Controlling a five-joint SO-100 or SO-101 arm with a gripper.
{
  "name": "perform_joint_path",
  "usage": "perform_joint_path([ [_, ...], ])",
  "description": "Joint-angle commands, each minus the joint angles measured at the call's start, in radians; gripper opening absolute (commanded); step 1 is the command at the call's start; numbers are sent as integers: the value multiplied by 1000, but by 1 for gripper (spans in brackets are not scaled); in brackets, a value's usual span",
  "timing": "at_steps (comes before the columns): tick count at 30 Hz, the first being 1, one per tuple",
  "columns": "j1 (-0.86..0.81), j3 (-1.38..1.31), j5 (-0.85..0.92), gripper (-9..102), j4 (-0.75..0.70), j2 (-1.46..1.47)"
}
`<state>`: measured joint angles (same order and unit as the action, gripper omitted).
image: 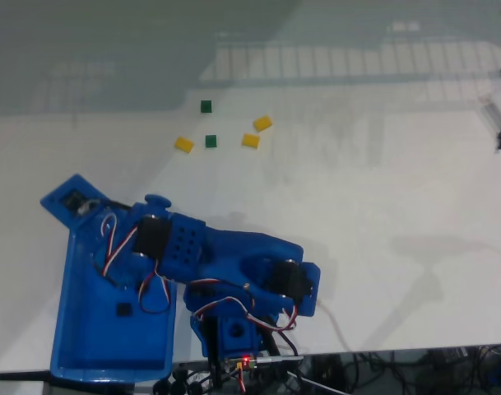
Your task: Pick up all the lego then put into the bin
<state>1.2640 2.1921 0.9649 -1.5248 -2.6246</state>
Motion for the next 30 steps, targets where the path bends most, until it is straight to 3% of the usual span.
perform_joint_path([
  [1,18,-6,-11,20,-11,-15],
  [4,8,-6,-6,31,-18,-18],
  [10,-72,-26,-2,33,-17,6],
  [13,-307,-127,48,32,21,121],
  [21,-1132,-439,115,26,295,514],
  [30,-1433,-457,178,34,514,847],
])
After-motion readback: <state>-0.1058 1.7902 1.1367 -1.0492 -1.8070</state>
